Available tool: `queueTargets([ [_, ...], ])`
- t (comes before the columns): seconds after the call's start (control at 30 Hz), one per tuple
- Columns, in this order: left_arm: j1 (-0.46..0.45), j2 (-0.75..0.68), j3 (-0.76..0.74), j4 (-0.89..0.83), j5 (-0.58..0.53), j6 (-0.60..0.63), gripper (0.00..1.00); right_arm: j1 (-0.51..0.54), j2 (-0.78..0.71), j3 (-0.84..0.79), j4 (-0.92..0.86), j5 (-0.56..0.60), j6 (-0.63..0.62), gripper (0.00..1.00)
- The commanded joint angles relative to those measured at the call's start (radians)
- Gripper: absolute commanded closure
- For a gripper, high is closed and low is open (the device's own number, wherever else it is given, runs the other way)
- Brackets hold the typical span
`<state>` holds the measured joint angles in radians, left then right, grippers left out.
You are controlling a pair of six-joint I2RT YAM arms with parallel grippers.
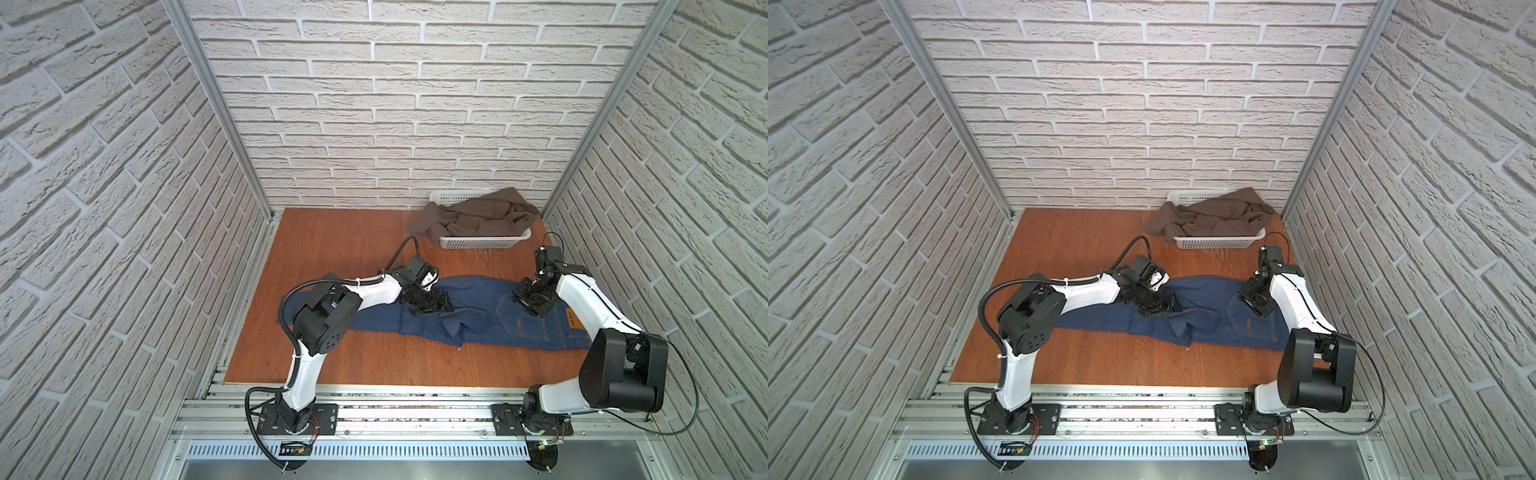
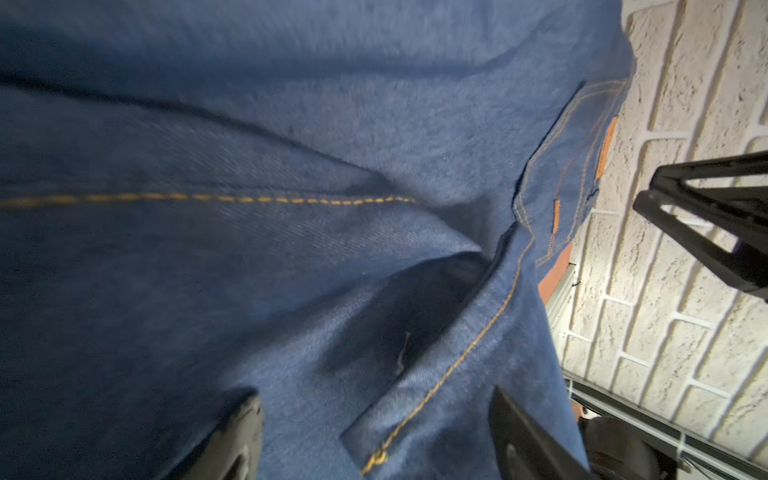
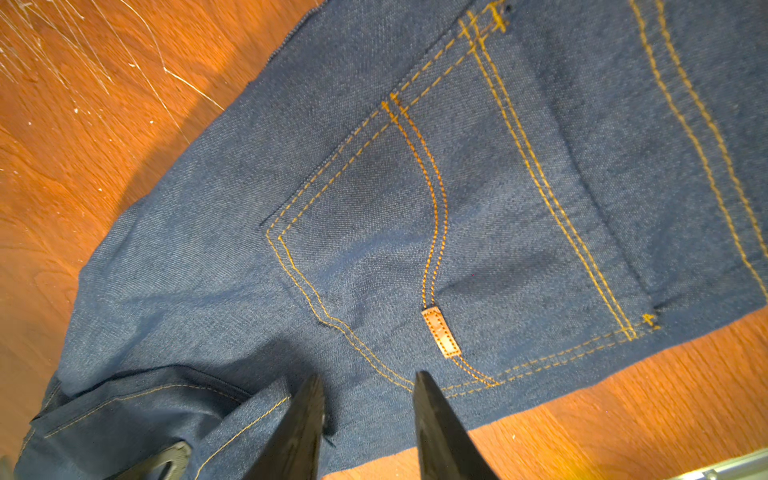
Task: Fold and stack the trousers
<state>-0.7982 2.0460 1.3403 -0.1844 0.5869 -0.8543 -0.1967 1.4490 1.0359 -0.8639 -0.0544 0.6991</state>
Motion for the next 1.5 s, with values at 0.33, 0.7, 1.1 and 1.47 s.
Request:
queueTargets([
  [0.33, -0.127, 0.056, 0.036, 0.138, 0.149, -0.079, 0.23, -0.002, -0.025, -0.011, 0.005, -0.002, -0.004, 0.61],
  [0.7, -0.209, 0.073, 0.147, 0.056, 0.114, -0.013, 0.31, -0.002, -0.037, -0.01, 0.001, -0.005, -0.004, 0.61],
  [1.1, -0.177, 0.115, 0.249, -0.071, 0.084, 0.073, 0.41, -0.001, -0.038, -0.008, -0.002, -0.007, -0.009, 0.62],
  [1.47, -0.182, 0.105, 0.276, -0.107, 0.088, 0.092, 0.76, -0.001, -0.035, -0.018, 0.005, -0.007, -0.009, 0.62],
])
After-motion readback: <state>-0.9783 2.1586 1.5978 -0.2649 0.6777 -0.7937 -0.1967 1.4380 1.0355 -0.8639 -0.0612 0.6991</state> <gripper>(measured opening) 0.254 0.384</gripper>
